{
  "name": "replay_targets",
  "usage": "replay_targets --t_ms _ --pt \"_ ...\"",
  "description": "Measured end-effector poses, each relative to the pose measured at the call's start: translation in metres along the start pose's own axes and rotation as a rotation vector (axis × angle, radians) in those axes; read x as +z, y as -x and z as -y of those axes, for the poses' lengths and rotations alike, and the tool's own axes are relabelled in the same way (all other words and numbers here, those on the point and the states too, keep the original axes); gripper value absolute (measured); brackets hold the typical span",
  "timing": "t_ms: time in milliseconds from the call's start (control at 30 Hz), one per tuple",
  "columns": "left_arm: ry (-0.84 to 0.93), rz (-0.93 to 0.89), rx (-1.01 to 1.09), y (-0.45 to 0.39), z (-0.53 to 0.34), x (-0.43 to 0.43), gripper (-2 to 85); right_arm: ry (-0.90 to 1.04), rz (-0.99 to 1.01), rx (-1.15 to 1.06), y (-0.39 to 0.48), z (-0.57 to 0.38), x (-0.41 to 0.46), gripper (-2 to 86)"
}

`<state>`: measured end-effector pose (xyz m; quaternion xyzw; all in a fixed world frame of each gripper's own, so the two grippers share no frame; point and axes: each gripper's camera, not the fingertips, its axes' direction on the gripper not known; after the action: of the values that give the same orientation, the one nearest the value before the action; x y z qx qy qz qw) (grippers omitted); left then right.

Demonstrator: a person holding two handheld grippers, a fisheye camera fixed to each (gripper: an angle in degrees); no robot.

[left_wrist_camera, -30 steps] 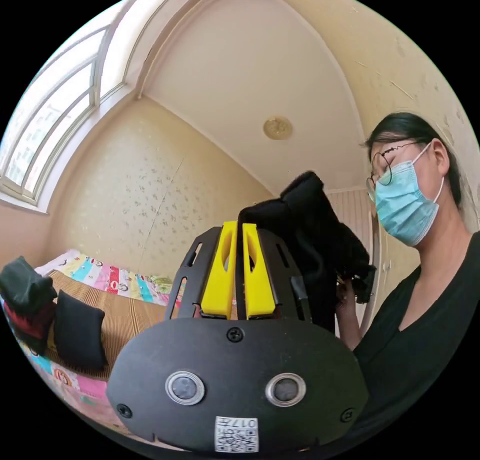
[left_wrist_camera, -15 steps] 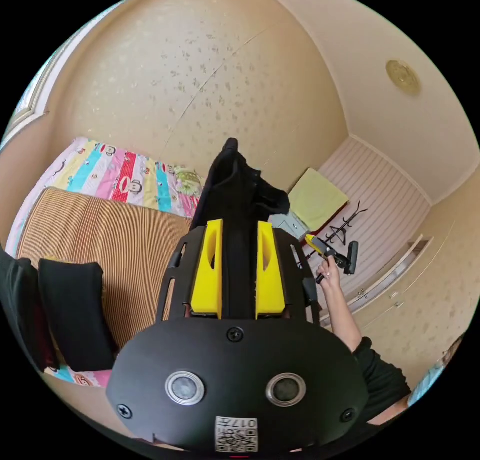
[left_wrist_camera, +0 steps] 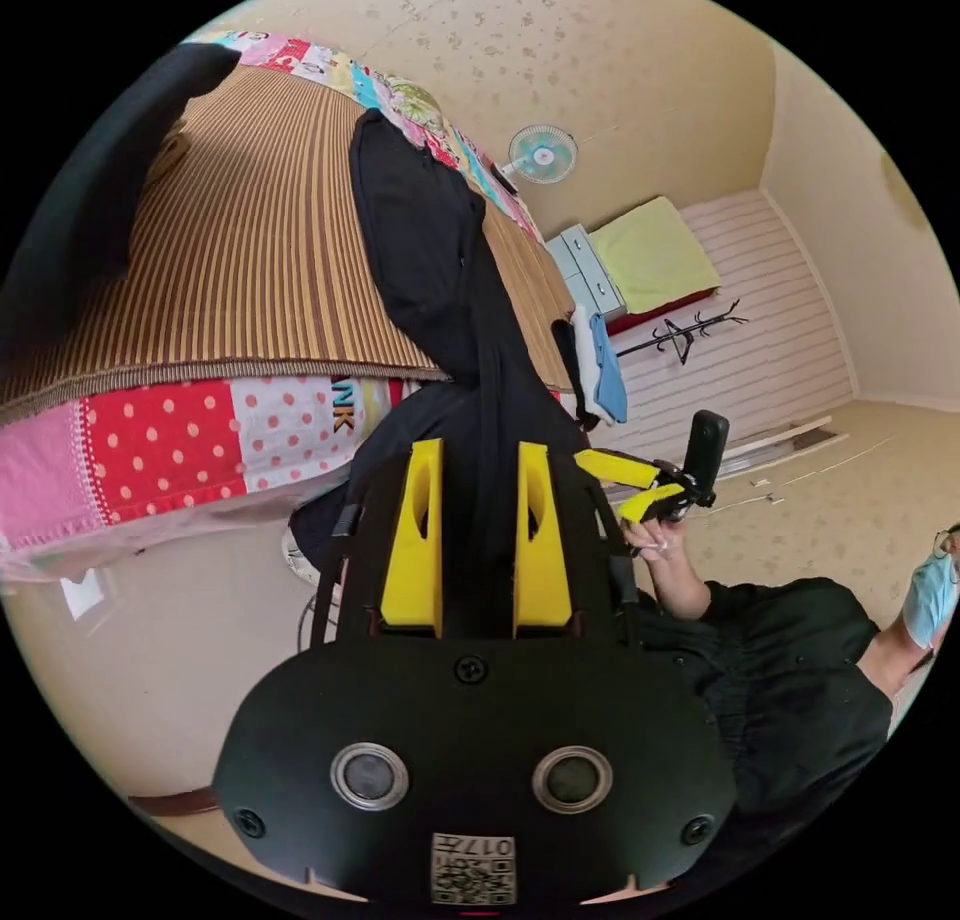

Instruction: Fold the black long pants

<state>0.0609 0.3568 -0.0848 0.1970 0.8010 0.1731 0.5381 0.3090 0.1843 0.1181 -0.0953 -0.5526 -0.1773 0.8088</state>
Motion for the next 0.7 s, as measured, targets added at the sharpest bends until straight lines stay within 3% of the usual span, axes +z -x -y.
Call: replay_targets --t_ms 133,233,333,400,500,600,700 --pt "-0.084 -0.038 -0.038 0.006 -0.018 -0.009 11.3 0.098 -0.383 -0.175 0.048 0.012 0.051 19.0" --pt "-0.069 -0.071 -0.033 0.006 -0.019 -0.017 11.4 0.113 -0.399 -0.145 0.044 0.025 0.040 10.5" --pt "-0.057 -0.126 0.010 0.005 -0.022 -0.031 11.8 -0.022 -0.133 -0.024 -0.010 0.029 -0.017 5.3" --pt "-0.158 -0.122 0.020 0.006 -0.038 -0.052 11.5 -0.322 0.233 0.105 -0.083 -0.005 -0.071 4.1" --pt "-0.228 -0.053 0.021 0.007 -0.058 -0.069 11.5 -0.704 0.536 0.269 -0.169 -0.084 -0.103 3.2" --pt "-0.282 -0.014 0.043 0.006 -0.065 -0.089 12.3 -0.739 0.449 0.407 -0.194 -0.141 -0.100 2.6" --pt "-0.304 0.080 0.071 0.008 -0.057 -0.108 12.3 -0.582 0.224 0.599 -0.200 -0.172 -0.080 2.3"
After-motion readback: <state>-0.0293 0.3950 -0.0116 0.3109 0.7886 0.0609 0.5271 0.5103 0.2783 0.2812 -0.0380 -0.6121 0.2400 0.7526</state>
